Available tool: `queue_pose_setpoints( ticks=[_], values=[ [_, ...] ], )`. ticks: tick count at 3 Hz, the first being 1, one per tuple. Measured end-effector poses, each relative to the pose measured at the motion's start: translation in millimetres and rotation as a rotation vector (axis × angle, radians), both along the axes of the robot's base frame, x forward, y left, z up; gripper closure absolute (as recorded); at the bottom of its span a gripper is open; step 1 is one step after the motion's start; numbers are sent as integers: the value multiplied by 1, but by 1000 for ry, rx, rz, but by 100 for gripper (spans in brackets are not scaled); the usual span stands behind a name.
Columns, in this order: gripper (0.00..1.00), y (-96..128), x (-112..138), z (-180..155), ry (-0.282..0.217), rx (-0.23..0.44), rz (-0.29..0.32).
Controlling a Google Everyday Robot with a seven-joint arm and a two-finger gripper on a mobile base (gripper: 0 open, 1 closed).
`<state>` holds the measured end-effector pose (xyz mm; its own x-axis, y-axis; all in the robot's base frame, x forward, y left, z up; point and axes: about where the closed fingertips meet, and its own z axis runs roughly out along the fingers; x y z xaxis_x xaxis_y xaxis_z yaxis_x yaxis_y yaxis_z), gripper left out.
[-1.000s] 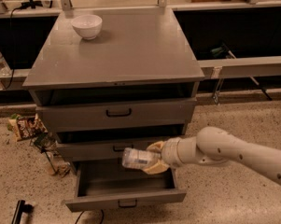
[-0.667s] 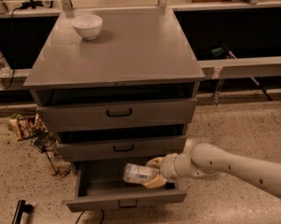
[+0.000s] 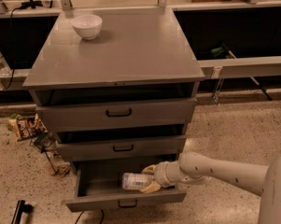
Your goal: Place blue plastic bottle into bottom drawer
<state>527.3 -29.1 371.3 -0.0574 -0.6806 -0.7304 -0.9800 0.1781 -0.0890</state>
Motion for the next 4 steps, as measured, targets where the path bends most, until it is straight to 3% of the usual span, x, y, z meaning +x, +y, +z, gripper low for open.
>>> queue_pose_setpoints(
  ticks=[1, 2, 4],
  values=[
    [100, 0, 0, 0, 0, 0, 0],
    [100, -1, 8, -26, 17, -3, 7],
    [100, 6, 45, -74, -9, -43, 74]
  ],
)
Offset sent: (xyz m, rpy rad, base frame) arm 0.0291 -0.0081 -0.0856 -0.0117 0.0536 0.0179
